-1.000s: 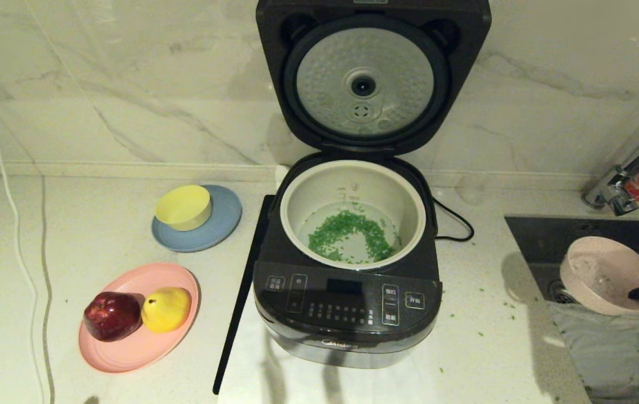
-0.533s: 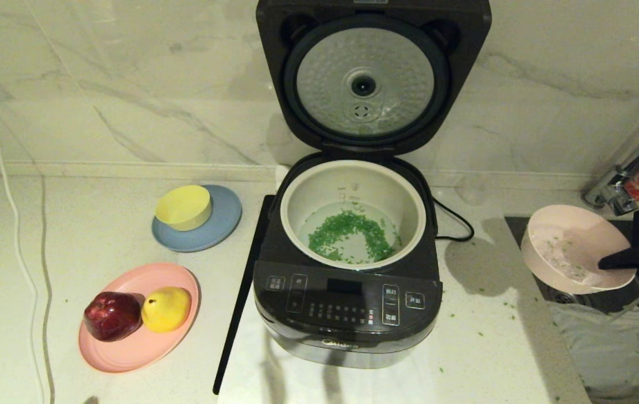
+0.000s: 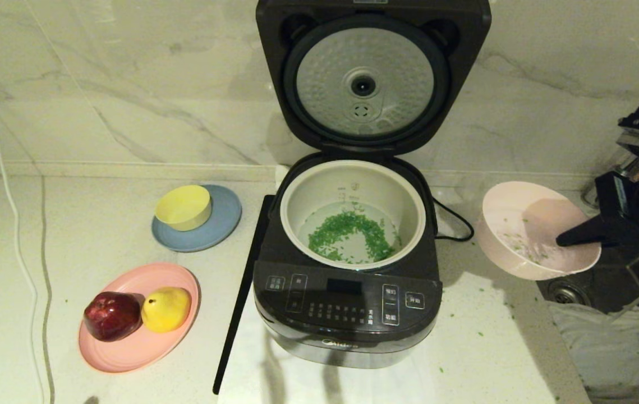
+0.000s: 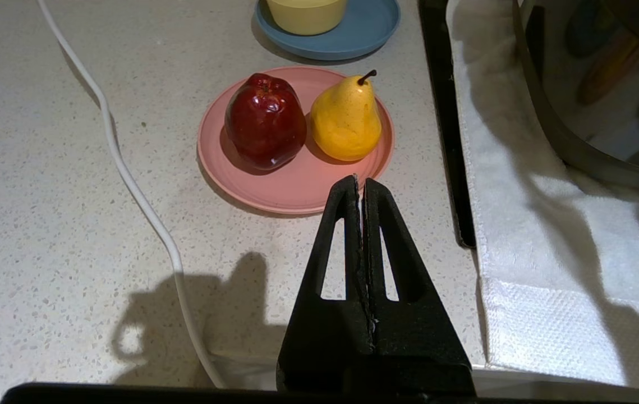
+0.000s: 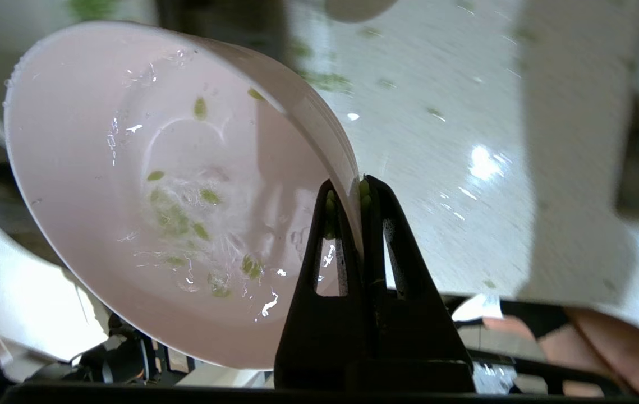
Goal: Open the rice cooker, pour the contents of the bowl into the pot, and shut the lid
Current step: Pour the water from the bowl into the rice cooker
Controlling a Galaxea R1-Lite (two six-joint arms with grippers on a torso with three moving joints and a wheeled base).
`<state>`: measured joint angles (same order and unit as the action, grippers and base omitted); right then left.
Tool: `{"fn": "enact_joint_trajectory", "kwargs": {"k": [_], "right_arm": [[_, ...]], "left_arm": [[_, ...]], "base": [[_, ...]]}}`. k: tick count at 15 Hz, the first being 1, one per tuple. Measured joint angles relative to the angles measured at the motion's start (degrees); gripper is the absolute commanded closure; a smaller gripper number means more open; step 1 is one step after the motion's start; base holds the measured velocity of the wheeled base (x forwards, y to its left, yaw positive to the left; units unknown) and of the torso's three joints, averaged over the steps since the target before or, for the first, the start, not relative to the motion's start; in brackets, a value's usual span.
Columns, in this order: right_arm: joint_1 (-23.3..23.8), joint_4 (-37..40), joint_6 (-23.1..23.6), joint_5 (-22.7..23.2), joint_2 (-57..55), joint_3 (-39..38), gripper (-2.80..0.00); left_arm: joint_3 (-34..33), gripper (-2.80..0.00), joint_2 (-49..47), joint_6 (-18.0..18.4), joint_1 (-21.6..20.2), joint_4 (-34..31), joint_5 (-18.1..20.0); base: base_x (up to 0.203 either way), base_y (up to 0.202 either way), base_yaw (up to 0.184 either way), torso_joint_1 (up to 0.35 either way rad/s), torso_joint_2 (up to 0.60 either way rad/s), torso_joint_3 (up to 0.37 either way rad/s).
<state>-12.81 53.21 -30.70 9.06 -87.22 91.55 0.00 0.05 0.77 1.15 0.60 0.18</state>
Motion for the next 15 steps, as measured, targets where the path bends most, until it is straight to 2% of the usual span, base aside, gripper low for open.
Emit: {"fn": "enact_joint_trajectory", "kwargs": {"k": [6, 10, 15], "right_arm": [[-8.69, -0.52, -0.71, -4.9, -6.6, 8.74, 0.0], [-15.73, -5.06, -3.13, -8.21, -10.49, 11.39, 0.0], [-24.29, -6.68, -4.41, -18.21, -17.51, 18.66, 0.0]], "left_arm": [[0.0, 0.0, 0.0, 0.0, 0.0, -0.02, 0.0], [0.0, 0.0, 0.0, 0.0, 0.0, 0.0, -0.02], [0.0, 0.0, 0.0, 0.02, 0.0, 0.0, -0.02]], "base": [[0.0, 0.0, 0.0, 0.0, 0.0, 0.0], [0.0, 0.0, 0.0, 0.0, 0.0, 0.0], [0.0, 0.0, 0.0, 0.0, 0.0, 0.0]]}}
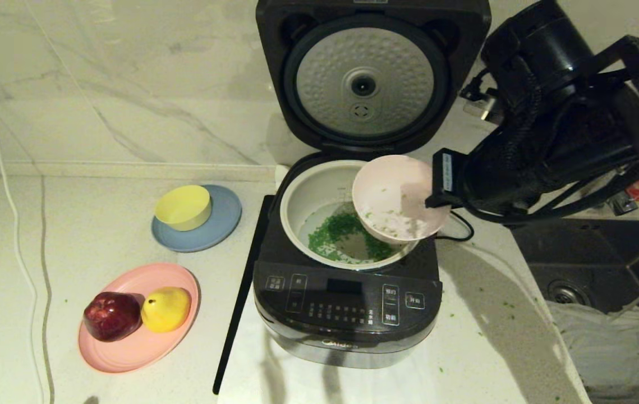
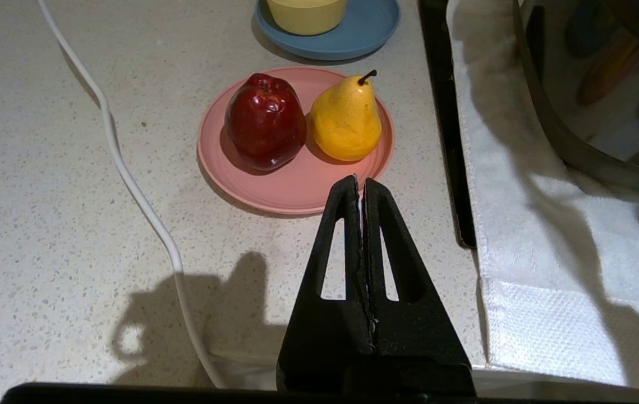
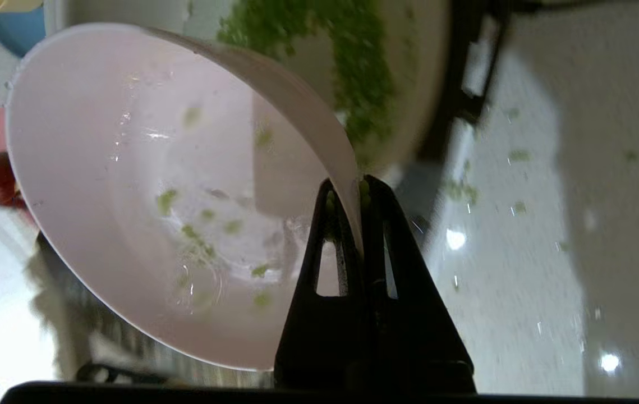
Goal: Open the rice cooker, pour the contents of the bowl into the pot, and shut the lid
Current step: Pour the water from the bowl into the rice cooker
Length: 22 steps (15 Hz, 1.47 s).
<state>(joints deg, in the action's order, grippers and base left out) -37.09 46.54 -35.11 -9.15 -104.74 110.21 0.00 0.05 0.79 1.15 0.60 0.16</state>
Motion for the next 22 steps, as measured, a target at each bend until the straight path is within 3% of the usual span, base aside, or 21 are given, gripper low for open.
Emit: {"fn": "enact_joint_trajectory", "kwargs": {"k": [2, 7, 14, 19, 22], "right_arm": [[-2.25, -1.46, -0.04, -4.35, -2.36, 0.5, 0.0], [-4.09, -3.99, -0.02, -9.28, -5.58, 0.76, 0.0], [-7.94, -11.94, 2.87, -26.38, -9.33, 0.79, 0.0], [-9.45, -20.84, 11.92, -38.81, -11.64, 0.68, 0.0], [-10.54, -28.7, 22.98, -43.89, -12.41, -0.1, 0.0]], "left_arm": [[0.0, 0.0, 0.0, -0.01, 0.0, -0.01, 0.03], [0.0, 0.0, 0.0, -0.02, 0.0, 0.0, 0.02], [0.0, 0.0, 0.0, -0.02, 0.0, 0.0, 0.02], [0.0, 0.0, 0.0, -0.01, 0.0, 0.0, 0.02], [0.0, 0.0, 0.0, -0.02, 0.0, 0.0, 0.02]], "base": [[0.0, 0.0, 0.0, 0.0, 0.0, 0.0], [0.0, 0.0, 0.0, 0.0, 0.0, 0.0], [0.0, 0.0, 0.0, 0.0, 0.0, 0.0], [0.0, 0.0, 0.0, 0.0, 0.0, 0.0], [0.0, 0.0, 0.0, 0.0, 0.0, 0.0]]}}
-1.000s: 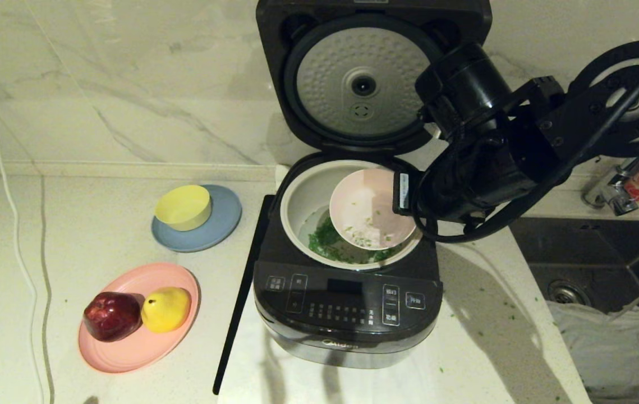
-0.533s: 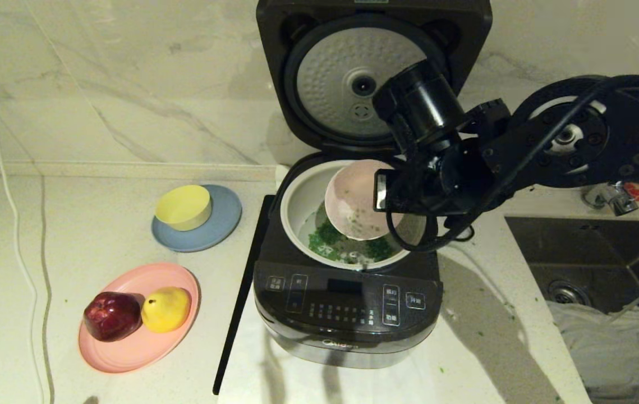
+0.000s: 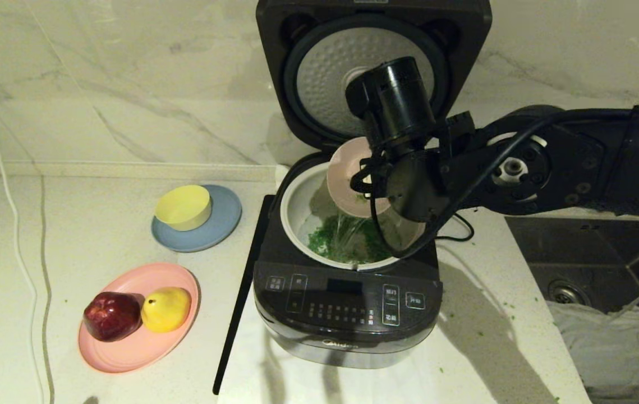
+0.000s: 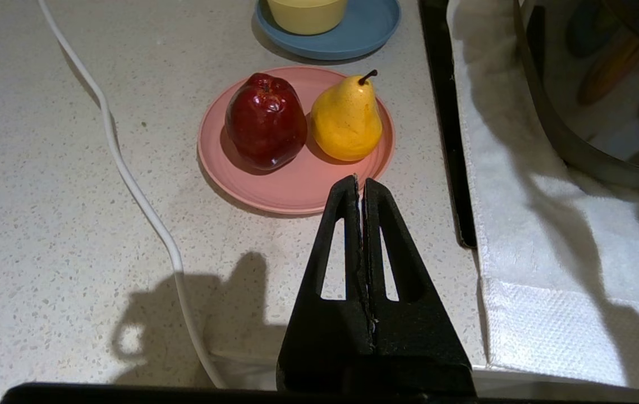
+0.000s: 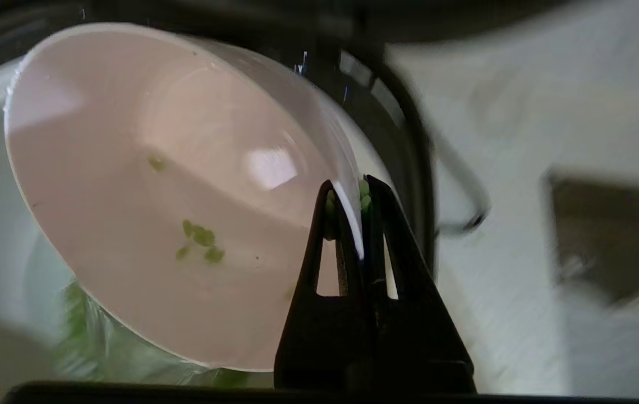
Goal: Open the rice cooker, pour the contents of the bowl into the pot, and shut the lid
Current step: Pour the water from the bowl into the rice cooker
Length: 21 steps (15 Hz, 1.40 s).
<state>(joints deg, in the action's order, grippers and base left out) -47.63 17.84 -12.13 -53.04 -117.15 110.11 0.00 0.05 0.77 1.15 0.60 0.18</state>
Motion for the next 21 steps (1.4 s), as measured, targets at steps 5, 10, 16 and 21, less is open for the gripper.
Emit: {"fn": "enact_joint_trajectory", "kwargs": {"k": [5, 10, 16, 21], "right_arm": [[-1.13, -19.14, 22.27, -5.9, -1.64, -4.47, 0.0], [-1.31, -34.1, 36.33, -7.66, -2.44, -8.89, 0.0], [-1.32, -35.18, 37.26, -7.65, -2.44, -10.75, 0.0], [-1.29, -35.31, 37.27, -7.65, -2.37, -12.17, 0.0]], "left_arm": [[0.0, 0.0, 0.0, 0.0, 0.0, 0.0, 0.0], [0.0, 0.0, 0.0, 0.02, 0.0, -0.01, -0.01], [0.0, 0.0, 0.0, 0.02, 0.0, 0.0, -0.02], [0.0, 0.0, 0.0, 0.0, 0.0, 0.0, 0.0]], "base": [[0.0, 0.0, 0.0, 0.0, 0.0, 0.0], [0.0, 0.0, 0.0, 0.0, 0.0, 0.0], [0.0, 0.0, 0.0, 0.0, 0.0, 0.0], [0.0, 0.0, 0.0, 0.0, 0.0, 0.0]]}}
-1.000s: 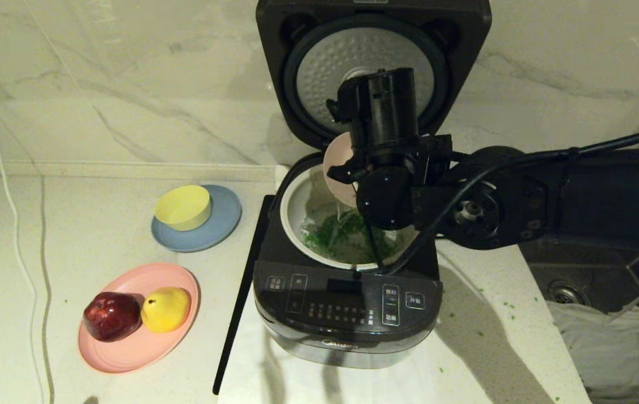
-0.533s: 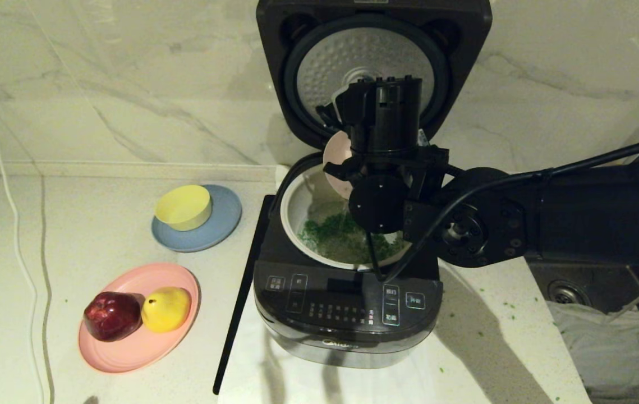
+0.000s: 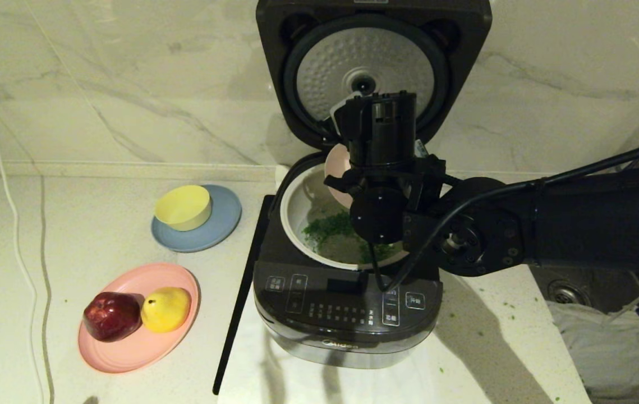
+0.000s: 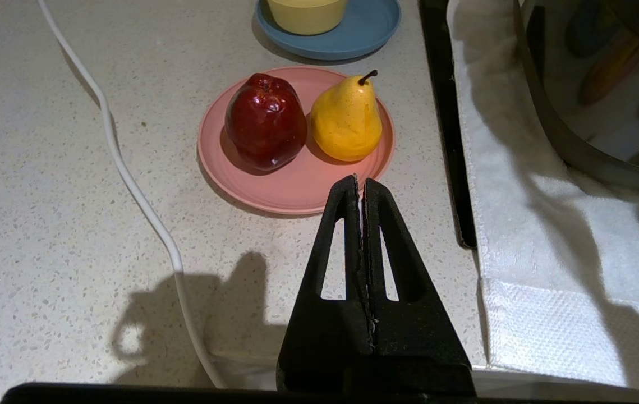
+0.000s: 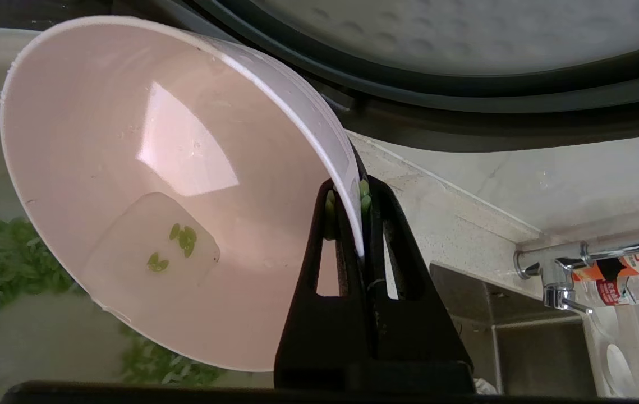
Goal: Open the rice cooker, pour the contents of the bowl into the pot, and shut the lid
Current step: Pour the water from the bowl into the rice cooker
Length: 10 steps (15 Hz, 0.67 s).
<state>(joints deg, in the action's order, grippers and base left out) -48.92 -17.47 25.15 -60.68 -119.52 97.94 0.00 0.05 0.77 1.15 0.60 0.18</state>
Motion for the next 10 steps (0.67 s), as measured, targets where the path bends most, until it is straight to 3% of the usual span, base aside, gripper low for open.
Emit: {"fn": "enact_joint_trajectory", "kwargs": {"k": [10], "right_arm": [[0.09, 0.63, 2.03, -0.89, -0.27, -0.06, 0.0]], "left_arm": [[0.0, 0.0, 0.0, 0.02, 0.0, 0.0, 0.0]], "base": [[0.0, 0.0, 0.0, 0.0, 0.0, 0.0]]}}
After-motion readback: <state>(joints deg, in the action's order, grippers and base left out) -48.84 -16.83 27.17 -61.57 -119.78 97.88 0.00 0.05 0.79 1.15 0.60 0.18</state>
